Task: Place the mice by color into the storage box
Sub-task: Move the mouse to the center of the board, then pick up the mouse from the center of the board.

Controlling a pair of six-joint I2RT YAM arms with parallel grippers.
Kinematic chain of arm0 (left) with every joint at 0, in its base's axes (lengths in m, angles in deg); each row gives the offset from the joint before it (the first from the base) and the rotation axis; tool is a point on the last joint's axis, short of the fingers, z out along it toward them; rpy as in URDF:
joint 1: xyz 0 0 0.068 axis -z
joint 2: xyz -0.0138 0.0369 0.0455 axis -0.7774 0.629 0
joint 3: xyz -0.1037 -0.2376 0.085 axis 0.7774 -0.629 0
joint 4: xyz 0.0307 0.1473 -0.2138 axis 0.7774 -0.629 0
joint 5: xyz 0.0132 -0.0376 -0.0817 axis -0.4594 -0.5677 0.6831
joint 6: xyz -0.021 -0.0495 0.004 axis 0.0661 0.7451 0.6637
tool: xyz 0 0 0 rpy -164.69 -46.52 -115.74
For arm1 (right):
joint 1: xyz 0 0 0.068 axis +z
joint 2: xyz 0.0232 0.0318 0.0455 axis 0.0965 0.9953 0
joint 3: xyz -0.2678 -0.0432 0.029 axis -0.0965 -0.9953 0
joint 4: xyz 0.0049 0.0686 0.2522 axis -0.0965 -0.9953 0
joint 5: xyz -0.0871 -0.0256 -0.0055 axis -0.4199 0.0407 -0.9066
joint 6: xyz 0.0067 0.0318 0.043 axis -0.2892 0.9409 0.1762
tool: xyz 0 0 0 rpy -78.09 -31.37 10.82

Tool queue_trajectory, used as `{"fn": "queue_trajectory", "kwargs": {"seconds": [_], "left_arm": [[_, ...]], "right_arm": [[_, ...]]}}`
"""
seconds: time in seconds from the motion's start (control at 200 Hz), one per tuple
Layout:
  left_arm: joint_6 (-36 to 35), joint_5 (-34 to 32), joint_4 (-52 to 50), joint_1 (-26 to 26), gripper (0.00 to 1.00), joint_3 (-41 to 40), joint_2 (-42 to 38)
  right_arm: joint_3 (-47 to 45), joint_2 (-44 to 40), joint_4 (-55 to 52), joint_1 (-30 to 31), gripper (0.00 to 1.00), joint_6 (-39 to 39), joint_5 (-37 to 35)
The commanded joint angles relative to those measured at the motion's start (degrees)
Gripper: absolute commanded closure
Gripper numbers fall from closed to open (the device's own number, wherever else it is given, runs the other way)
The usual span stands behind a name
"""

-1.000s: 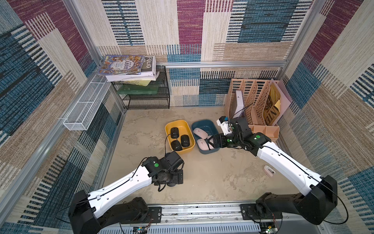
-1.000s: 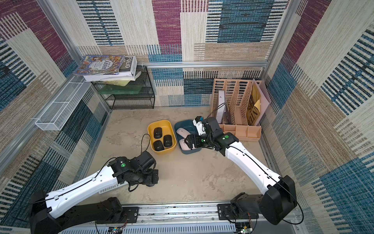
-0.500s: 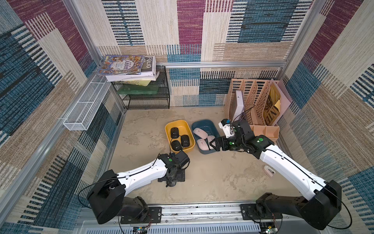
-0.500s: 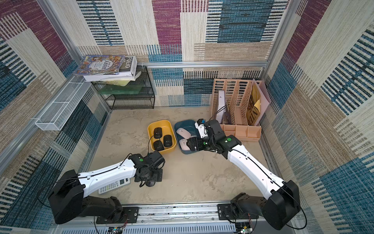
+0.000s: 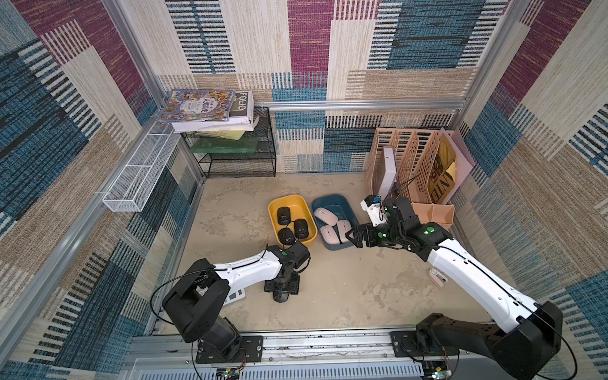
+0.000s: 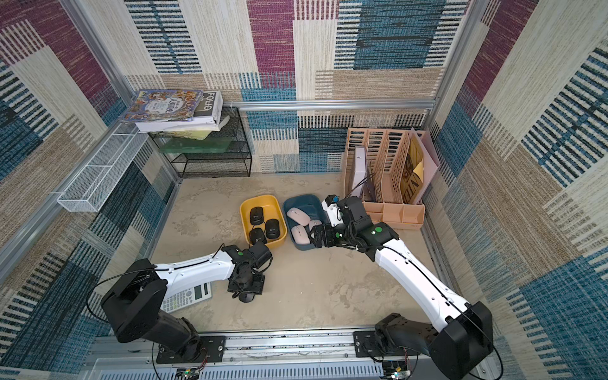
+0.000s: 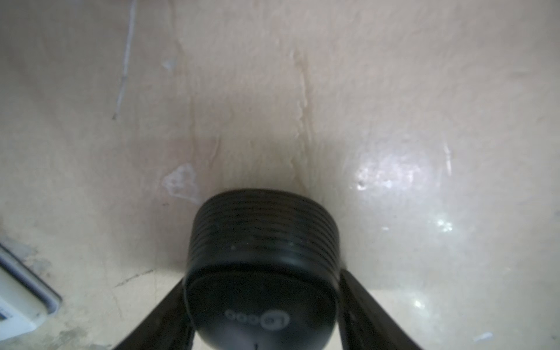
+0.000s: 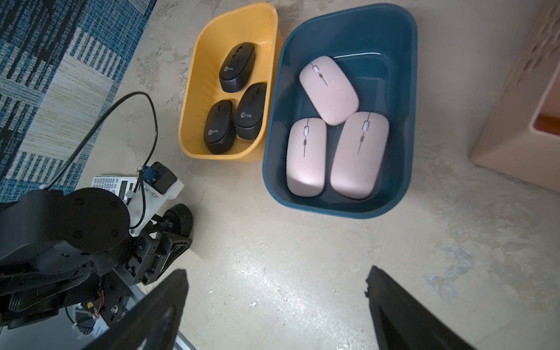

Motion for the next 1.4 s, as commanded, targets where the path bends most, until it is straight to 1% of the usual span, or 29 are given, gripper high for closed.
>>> {"fn": "queue_trajectory", "kwargs": {"seconds": [0.0, 0.065, 0.22, 0.366, 0.451, 0.606, 0.701, 0.806, 0.916, 1.022, 1.142, 1.257, 1.297, 1.352, 1.392], "left_arm": [[-6.84, 3.36, 0.75, 1.18, 0.36, 1.95, 2.16], [-9.92, 4.14, -0.81, 2.49, 0.39, 4.66, 4.49], [-18.19, 3.95, -3.92, 7.99, 0.41, 12.30, 9.57], [-28.41, 1.11, -9.09, 14.19, 0.42, 21.31, 15.03], [-33.33, -1.75, -12.32, 17.12, 0.44, 26.05, 18.75], [-40.54, -6.09, -14.95, 19.96, 0.47, 27.83, 23.45], [-43.69, -8.70, -15.27, 20.70, 0.45, 26.60, 23.46], [-45.13, -10.51, -15.15, 20.72, 0.32, 25.61, 21.63], [-44.13, -12.13, -14.53, 20.72, 0.14, 24.97, 18.76], [-42.02, -12.62, -13.87, 21.03, 0.06, 24.38, 14.84], [-38.51, -12.78, -13.66, 21.07, 0.02, 23.38, 8.09], [-32.18, -11.95, -11.97, 19.46, 0.00, 19.53, -2.87], [-28.61, -10.98, -10.97, 17.55, 0.00, 17.43, -7.61], [-22.95, -9.40, -9.43, 13.63, 0.01, 14.10, -15.15], [-18.76, -7.59, -8.01, 10.25, 0.01, 11.54, -21.09]], "right_arm": [[-0.80, -2.04, -1.87, -2.77, 0.04, -0.95, 0.53], [-1.38, -3.34, -2.78, -4.96, 0.04, -1.94, 0.76], [-1.80, -5.75, -5.09, -10.01, 0.04, -3.79, 2.71], [-3.39, -6.59, -6.23, -16.00, 0.04, -5.96, 6.93], [-3.86, -6.04, -7.06, -18.19, 0.04, -6.51, 8.90], [-3.69, -4.89, -7.74, -19.04, 0.04, -7.48, 11.21], [-3.80, -4.63, -7.91, -19.20, 0.04, -7.91, 11.26], [-3.91, -4.32, -7.91, -19.53, 0.04, -8.49, 11.35], [-3.82, -4.02, -8.00, -20.06, 0.04, -8.89, 11.69], [-3.41, -3.76, -8.01, -20.93, 0.04, -9.20, 12.73], [-2.04, -3.55, -8.23, -22.28, 0.04, -10.14, 14.06], [-0.39, -3.44, -7.84, -23.40, 0.04, -13.22, 15.91], [-1.11, -3.44, -5.99, -23.34, 0.04, -15.33, 18.64], [-1.88, -2.20, -4.33, -22.78, 0.04, -17.11, 22.23], [-1.61, -0.49, -4.29, -20.68, 0.04, -18.55, 23.13]]}}
